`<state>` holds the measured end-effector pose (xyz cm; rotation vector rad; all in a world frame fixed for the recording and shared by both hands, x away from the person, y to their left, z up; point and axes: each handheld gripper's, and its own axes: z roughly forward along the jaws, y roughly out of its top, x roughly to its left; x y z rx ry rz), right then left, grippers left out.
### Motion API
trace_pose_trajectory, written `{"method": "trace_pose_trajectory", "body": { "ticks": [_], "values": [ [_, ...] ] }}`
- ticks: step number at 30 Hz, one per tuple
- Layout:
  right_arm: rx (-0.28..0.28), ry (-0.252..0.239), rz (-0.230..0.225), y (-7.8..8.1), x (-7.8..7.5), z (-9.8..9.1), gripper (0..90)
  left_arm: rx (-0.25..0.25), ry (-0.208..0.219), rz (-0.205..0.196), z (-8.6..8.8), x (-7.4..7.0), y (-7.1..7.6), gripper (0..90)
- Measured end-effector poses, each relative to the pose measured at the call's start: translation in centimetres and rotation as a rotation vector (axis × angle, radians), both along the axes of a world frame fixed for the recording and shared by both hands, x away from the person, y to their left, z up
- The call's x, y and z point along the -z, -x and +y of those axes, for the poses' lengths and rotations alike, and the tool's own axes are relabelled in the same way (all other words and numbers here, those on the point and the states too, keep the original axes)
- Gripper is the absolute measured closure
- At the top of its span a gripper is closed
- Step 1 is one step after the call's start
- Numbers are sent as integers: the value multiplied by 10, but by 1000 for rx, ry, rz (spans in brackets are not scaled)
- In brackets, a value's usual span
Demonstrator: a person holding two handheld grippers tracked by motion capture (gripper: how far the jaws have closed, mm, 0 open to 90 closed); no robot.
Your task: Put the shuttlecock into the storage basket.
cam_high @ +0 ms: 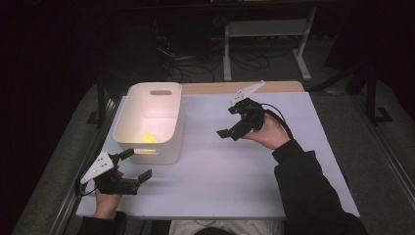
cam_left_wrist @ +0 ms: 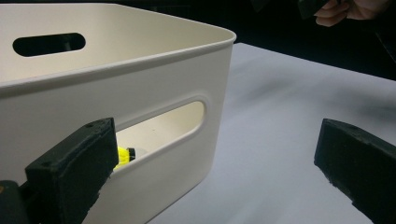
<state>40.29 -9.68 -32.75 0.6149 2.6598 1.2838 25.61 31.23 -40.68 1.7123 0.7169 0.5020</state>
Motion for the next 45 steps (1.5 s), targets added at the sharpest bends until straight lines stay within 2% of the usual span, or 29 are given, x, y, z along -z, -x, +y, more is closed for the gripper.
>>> {"method": "trace_pose_trajectory", "body": {
  "ticks": [24,34,45],
  "values": [
    [31,-22,11,14,16,-22,0,1,1,-1,0,0,0,0],
    [53,-50,22,20,22,-37,0,0,2,-3,0,0,0,0],
    [73,-53,31,24,27,-50,0,-3,2,-5,0,0,0,0]
  ]
}}
